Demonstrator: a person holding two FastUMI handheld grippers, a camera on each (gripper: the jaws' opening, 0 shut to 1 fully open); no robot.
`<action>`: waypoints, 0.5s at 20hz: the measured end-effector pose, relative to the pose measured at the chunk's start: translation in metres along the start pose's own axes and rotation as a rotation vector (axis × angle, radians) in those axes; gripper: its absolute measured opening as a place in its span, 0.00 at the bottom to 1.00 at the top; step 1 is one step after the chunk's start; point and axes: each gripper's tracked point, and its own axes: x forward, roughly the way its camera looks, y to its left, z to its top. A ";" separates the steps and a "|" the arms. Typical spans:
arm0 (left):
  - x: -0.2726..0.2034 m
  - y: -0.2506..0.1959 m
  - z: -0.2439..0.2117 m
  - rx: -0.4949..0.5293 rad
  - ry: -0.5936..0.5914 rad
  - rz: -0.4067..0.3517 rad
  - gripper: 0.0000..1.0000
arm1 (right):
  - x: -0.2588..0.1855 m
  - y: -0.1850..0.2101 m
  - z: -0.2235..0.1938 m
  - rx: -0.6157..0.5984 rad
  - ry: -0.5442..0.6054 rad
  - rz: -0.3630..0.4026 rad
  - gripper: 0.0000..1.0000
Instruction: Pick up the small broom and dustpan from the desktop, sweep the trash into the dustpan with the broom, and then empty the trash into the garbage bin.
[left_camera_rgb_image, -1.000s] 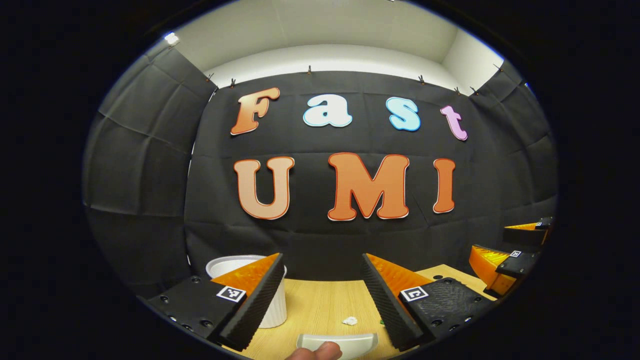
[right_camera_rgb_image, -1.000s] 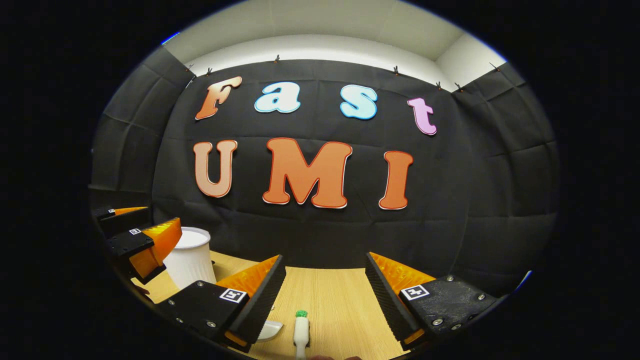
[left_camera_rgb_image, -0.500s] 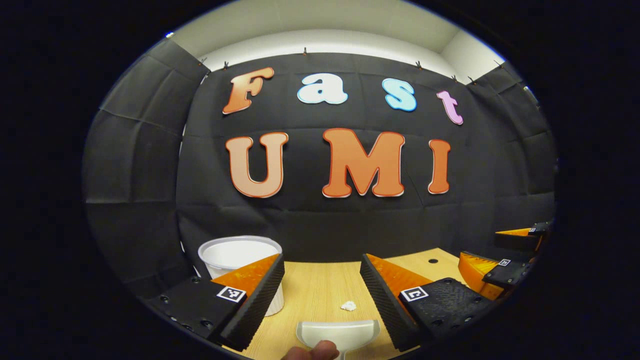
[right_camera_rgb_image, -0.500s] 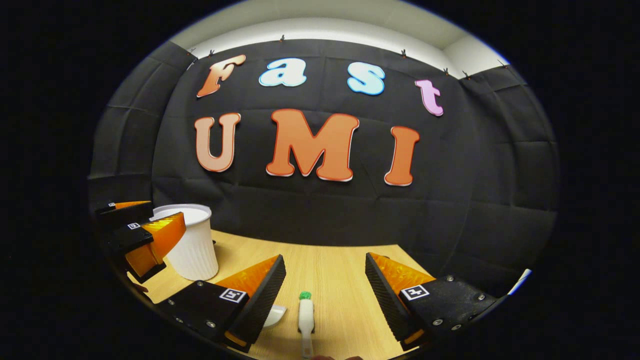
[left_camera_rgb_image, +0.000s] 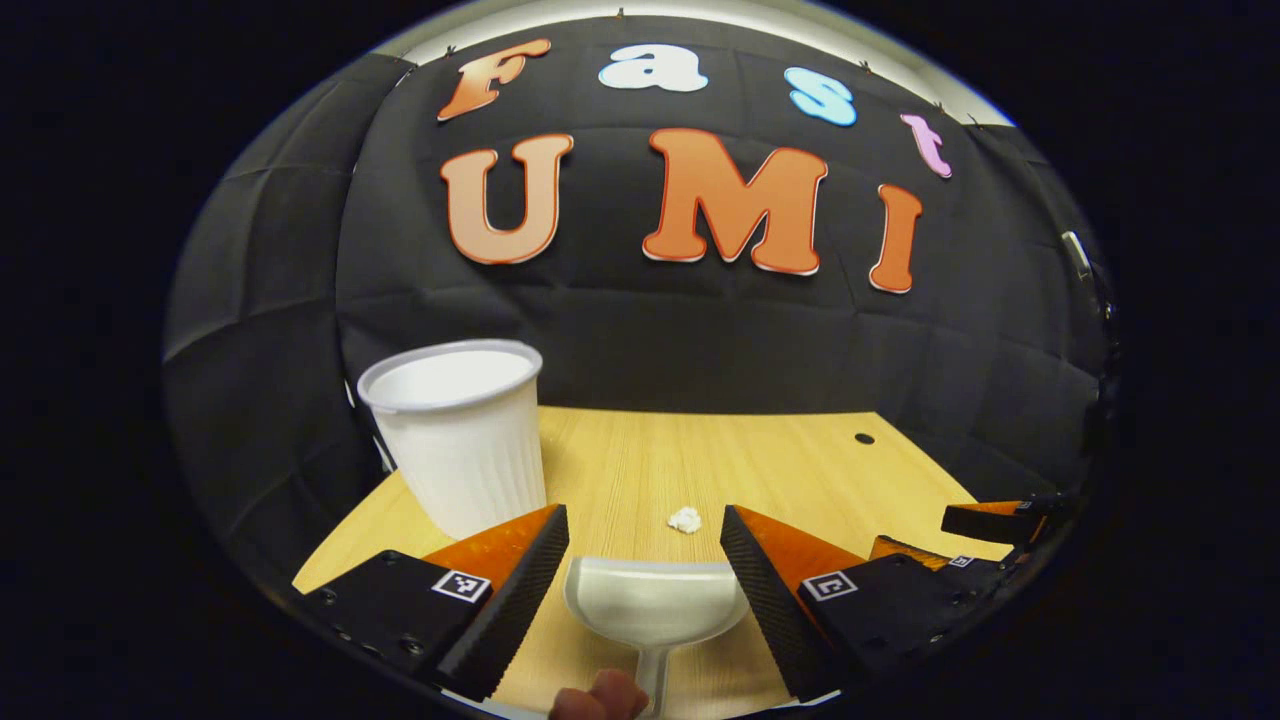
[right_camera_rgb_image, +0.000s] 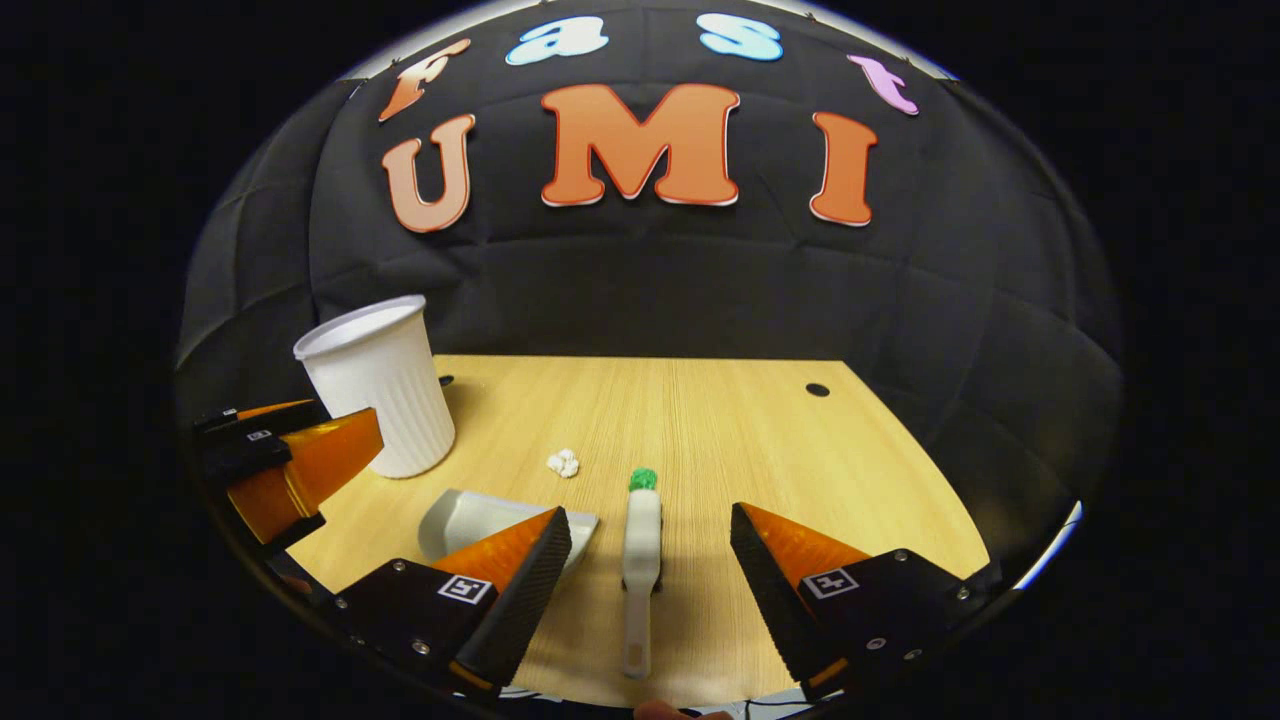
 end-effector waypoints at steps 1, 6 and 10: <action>0.005 0.001 -0.010 0.005 0.035 0.007 0.97 | 0.006 0.000 -0.007 -0.002 0.023 0.009 0.97; 0.020 0.001 -0.074 0.004 0.238 0.027 0.97 | 0.027 0.001 -0.056 -0.025 0.176 0.028 0.97; 0.017 0.005 -0.126 -0.007 0.430 0.026 0.98 | 0.043 0.002 -0.082 -0.031 0.272 0.038 0.97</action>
